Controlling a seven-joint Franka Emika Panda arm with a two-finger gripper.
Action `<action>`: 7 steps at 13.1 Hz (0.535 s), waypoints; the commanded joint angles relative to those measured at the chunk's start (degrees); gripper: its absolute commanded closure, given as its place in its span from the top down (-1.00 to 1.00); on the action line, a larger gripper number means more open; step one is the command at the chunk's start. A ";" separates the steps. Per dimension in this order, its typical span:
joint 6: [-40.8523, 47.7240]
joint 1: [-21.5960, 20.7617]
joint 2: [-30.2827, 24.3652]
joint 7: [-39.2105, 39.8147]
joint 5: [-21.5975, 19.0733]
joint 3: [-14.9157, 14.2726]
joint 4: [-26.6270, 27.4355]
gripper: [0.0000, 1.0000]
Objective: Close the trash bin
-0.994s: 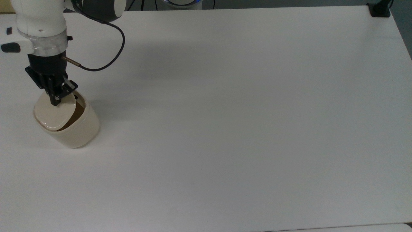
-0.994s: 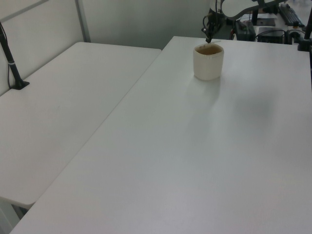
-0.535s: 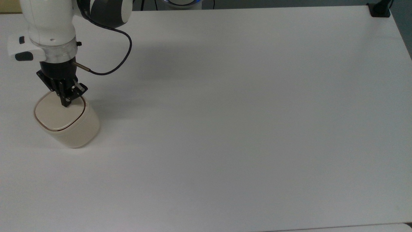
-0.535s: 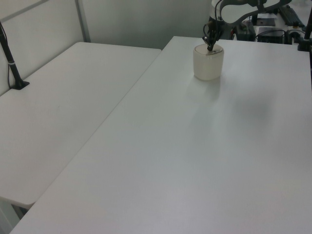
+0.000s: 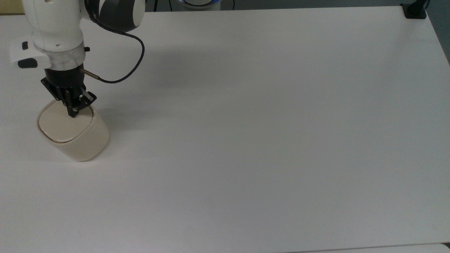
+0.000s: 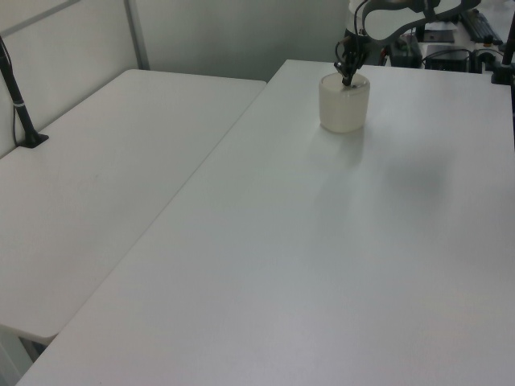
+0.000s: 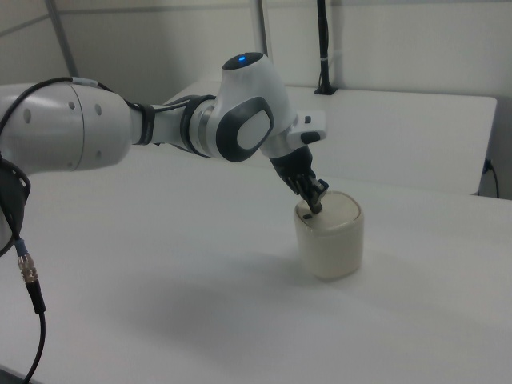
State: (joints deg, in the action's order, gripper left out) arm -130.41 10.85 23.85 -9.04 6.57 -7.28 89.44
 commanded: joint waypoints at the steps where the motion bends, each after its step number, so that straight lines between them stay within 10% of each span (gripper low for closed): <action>1: 1.21 -0.04 0.42 0.77 0.64 -0.01 1.01 -1.00; 7: 19.18 -8.72 -9.32 3.22 0.02 0.25 -2.43 -0.99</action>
State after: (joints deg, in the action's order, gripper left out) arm -119.91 6.99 20.41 -8.53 6.57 -6.82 85.80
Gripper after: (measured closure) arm 0.991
